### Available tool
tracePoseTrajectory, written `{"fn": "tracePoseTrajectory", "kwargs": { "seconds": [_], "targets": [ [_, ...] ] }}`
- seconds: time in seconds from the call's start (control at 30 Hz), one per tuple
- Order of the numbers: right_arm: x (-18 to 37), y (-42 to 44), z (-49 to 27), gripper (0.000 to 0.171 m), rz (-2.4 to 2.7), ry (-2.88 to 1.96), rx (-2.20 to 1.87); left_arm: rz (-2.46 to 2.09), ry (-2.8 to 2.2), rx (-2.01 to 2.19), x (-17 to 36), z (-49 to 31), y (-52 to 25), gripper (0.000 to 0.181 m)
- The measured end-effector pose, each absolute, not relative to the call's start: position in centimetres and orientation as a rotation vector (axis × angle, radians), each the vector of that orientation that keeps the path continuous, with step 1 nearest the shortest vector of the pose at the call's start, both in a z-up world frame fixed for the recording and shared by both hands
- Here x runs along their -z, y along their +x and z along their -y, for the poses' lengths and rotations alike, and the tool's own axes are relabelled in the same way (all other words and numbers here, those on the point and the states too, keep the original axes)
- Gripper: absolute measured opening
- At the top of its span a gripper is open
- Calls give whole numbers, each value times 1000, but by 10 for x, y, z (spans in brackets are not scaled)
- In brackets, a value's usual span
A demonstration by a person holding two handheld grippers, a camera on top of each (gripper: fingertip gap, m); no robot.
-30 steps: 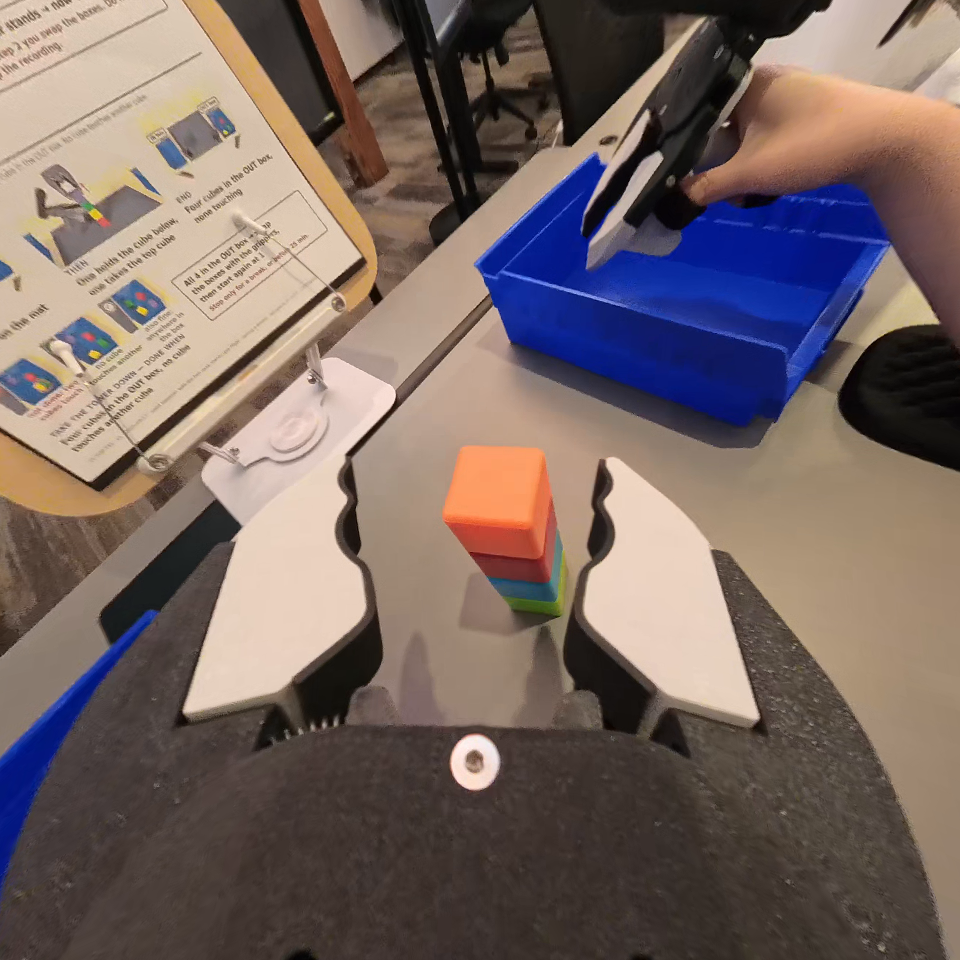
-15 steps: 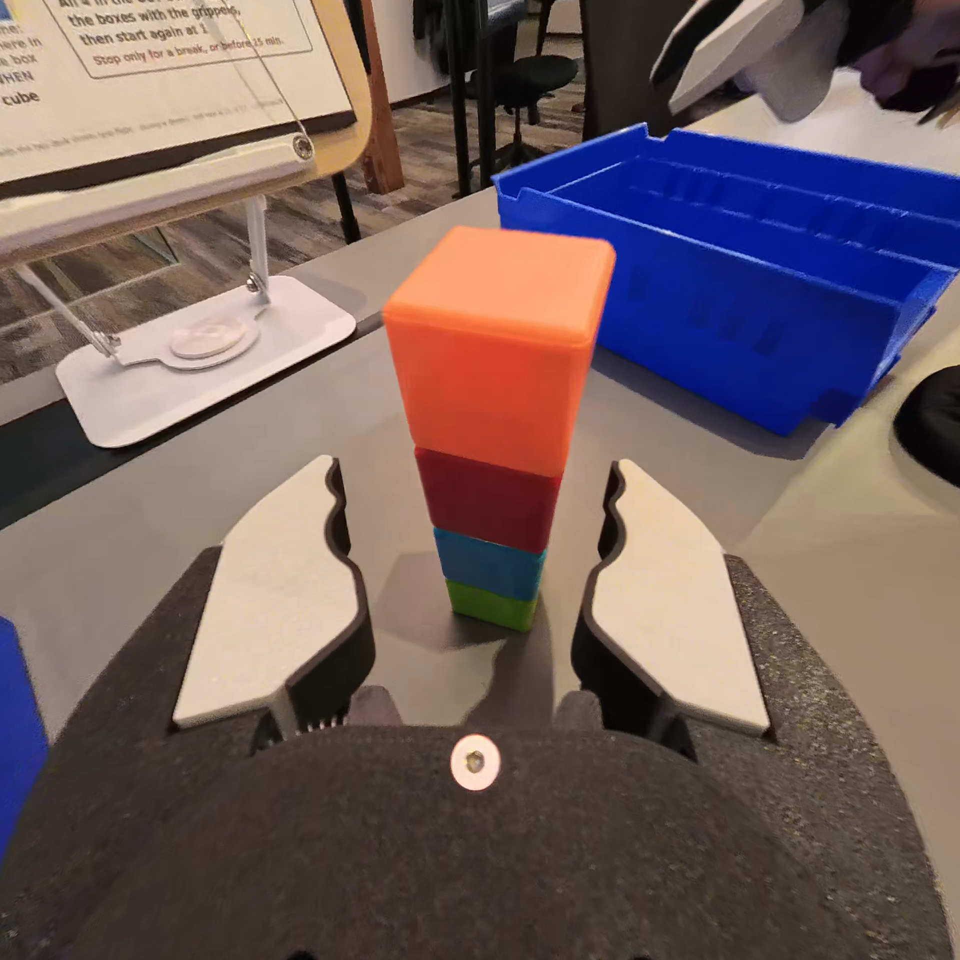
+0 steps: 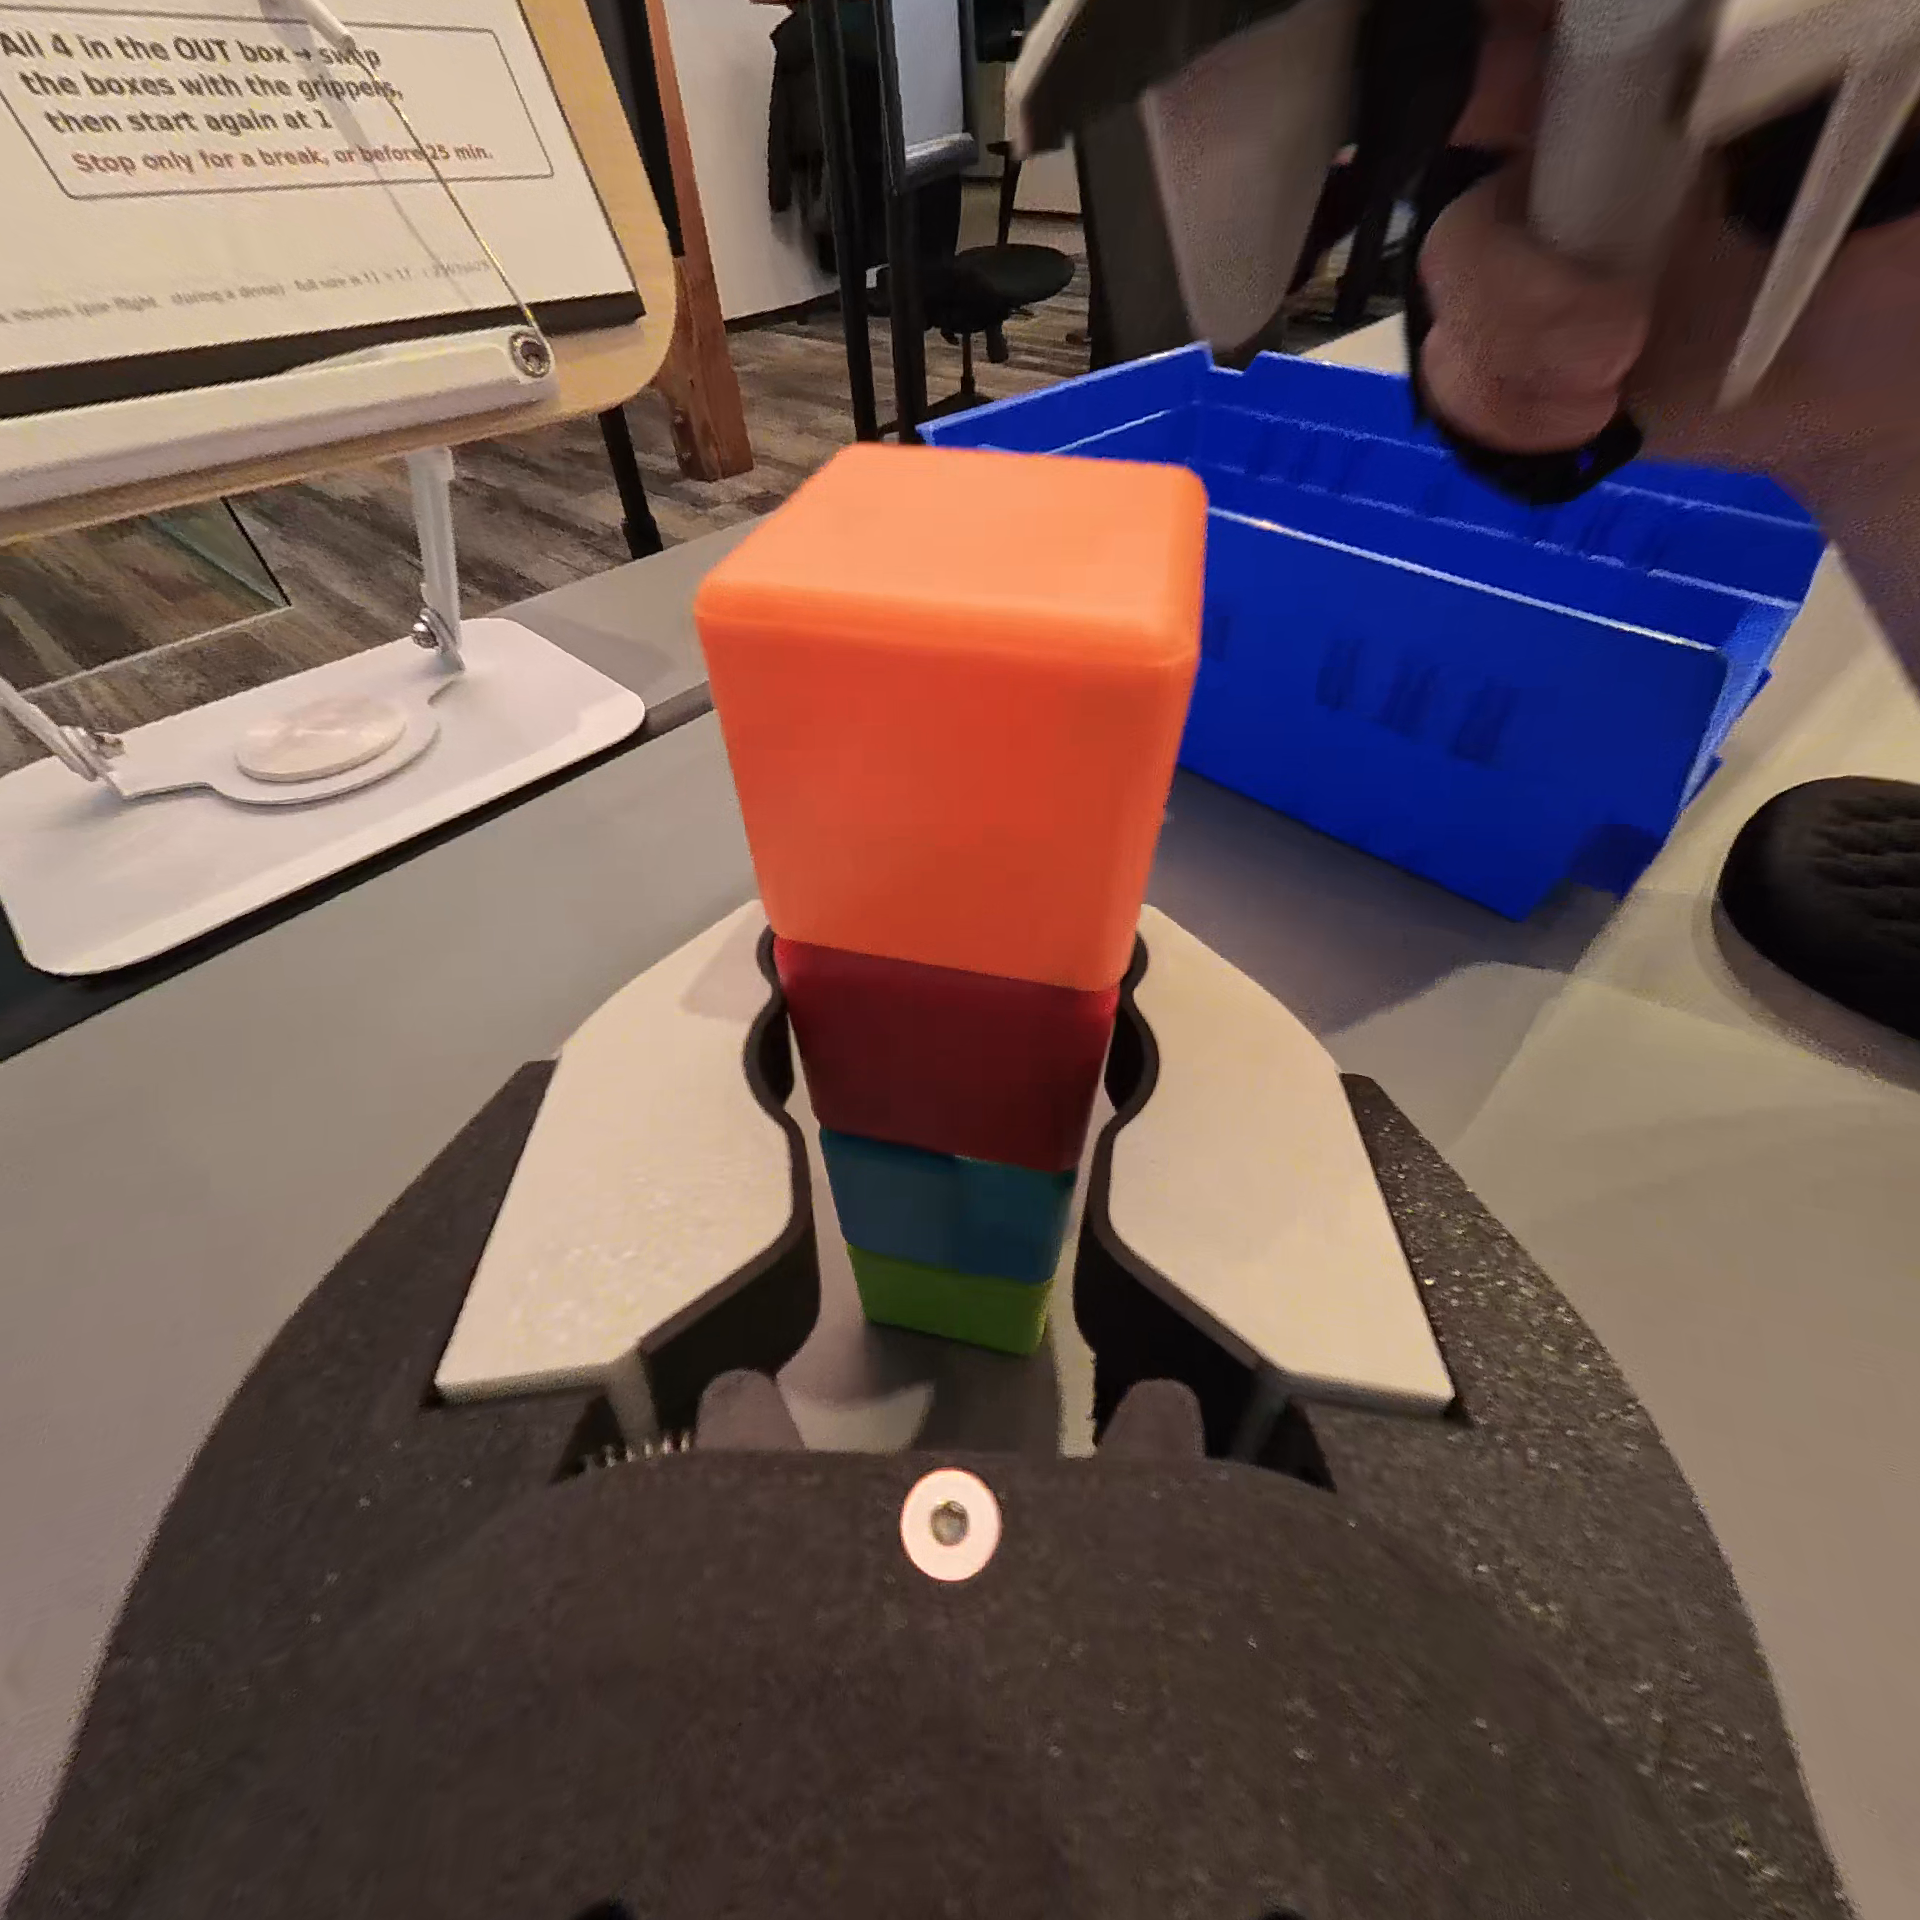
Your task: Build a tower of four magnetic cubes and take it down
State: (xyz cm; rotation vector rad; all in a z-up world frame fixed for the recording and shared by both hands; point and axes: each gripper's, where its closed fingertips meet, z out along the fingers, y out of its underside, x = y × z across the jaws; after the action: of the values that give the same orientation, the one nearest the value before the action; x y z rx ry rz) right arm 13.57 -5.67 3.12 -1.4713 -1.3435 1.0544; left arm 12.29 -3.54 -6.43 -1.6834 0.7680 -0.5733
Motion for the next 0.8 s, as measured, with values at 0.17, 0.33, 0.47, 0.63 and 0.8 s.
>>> {"fn": "tracePoseTrajectory", "kwargs": {
  "seconds": [0.17, 0.33, 0.47, 0.63, 0.8],
  "targets": [
    [-5, 99, 69, 74, 1430, -1435, -1017, -811, -1683, 664, 64, 48, 126, 56],
    [6, 93, 74, 66, 1458, -1457, -1047, -864, -1665, 679, 65, 64, 126, 56],
    [8, 93, 79, 54, 1484, -1460, -1076, -871, -1664, 690, 65, 64, 127, 56],
    [9, 96, 78, 53, 1488, -1503, -1082, -891, -1662, 682, 65, 64, 129, 56],
    [5, 97, 76, 51, 1430, -1569, -1169, -919, -1659, 665, 65, 64, 130, 56]
  ]
}}
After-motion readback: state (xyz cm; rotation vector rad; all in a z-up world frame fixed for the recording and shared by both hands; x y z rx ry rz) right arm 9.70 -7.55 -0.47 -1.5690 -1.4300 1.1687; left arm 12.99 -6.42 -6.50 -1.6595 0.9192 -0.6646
